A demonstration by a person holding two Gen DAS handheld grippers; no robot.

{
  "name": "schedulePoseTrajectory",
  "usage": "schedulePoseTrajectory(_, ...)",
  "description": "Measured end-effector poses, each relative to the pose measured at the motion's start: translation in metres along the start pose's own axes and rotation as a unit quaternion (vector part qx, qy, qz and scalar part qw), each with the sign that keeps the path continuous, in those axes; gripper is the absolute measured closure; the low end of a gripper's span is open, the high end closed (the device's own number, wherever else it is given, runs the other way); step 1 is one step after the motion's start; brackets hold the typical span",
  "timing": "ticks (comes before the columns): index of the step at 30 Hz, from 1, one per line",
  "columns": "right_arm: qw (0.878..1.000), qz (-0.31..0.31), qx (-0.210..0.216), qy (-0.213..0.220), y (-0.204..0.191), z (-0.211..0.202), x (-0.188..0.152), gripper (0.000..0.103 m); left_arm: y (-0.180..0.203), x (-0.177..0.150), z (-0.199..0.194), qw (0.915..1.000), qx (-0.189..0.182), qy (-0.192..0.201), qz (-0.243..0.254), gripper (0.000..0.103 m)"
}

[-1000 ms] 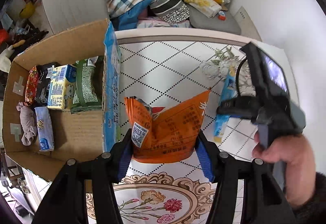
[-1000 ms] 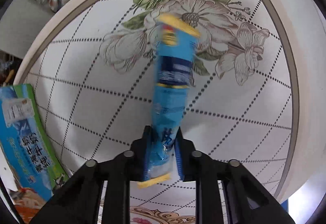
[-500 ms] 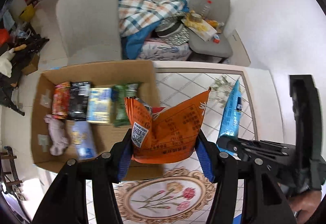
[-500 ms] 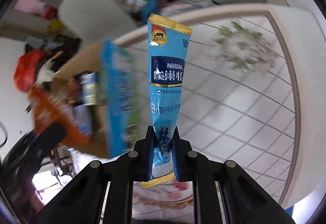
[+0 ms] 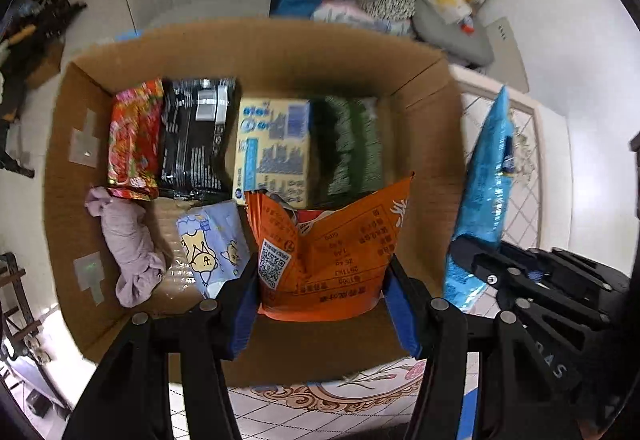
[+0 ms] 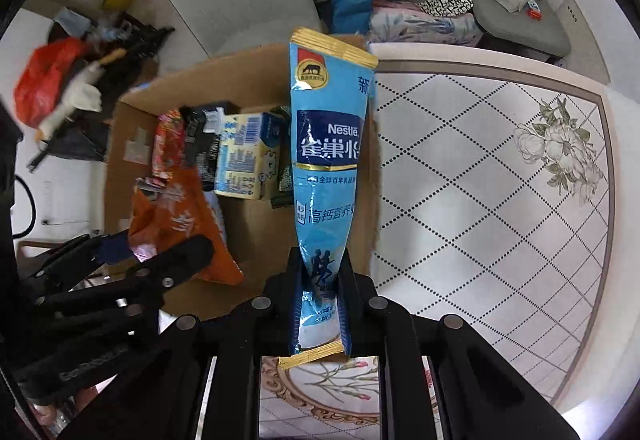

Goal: Organize soft objects
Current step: 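Carry the orange bag and blue tube over the box, then open both tools to release the orange bag and blue tube into the box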

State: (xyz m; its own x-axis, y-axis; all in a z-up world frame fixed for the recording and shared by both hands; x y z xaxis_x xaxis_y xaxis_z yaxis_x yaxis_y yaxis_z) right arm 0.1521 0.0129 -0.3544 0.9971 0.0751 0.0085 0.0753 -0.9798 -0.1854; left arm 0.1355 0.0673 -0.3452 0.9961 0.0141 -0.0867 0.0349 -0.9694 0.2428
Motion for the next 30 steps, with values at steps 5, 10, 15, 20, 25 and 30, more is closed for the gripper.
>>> schedulePoseTrajectory(5, 0.999, -0.001, -0.034, -0.027, 0.003, 0.022, 0.009, 0.087, -0.002, 0.002, 0.02, 0.9991, -0.024, -0.034, -0.004, 0.048)
schedulePoseTrajectory(10, 0.998, 0.004, -0.059, -0.036, 0.006, 0.032, 0.011, 0.085, -0.001, 0.0, 0.035, 0.998, -0.023, -0.059, -0.006, 0.045)
schedulePoseTrajectory(15, 0.996, 0.01, -0.071, -0.047, 0.008, 0.035, 0.011, 0.081, -0.004, -0.004, 0.042, 0.9962, -0.035, -0.076, -0.023, 0.045)
schedulePoseTrajectory(20, 0.996, 0.014, -0.078, -0.035, 0.011, 0.024, 0.013, 0.063, -0.013, -0.002, 0.028, 0.9975, -0.029, -0.061, -0.023, 0.039)
schedulePoseTrajectory(25, 0.997, 0.017, -0.069, -0.027, 0.009, 0.014, 0.01, 0.058, -0.023, -0.005, 0.004, 0.9993, -0.014, -0.031, -0.017, 0.039)
schedulePoseTrajectory(30, 0.998, 0.018, -0.055, -0.022, 0.001, 0.01, 0.002, 0.058, -0.035, -0.005, -0.022, 0.9997, 0.016, 0.013, -0.014, 0.038)
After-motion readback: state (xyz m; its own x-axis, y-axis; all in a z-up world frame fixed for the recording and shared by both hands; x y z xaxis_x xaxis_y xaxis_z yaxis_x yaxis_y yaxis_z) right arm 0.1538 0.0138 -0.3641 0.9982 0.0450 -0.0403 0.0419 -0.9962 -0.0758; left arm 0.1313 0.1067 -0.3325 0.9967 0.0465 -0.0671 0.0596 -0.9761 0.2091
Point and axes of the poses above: each gripper's, at about its wrist camera, not at the fingertips, and z roughly the way its jaws point, y to its right, x to its top, the point moved 9 cm from there along z, roughly the way its jaws point, and after that the axes turned 7 degrees about -z, right-handed, at the moved point
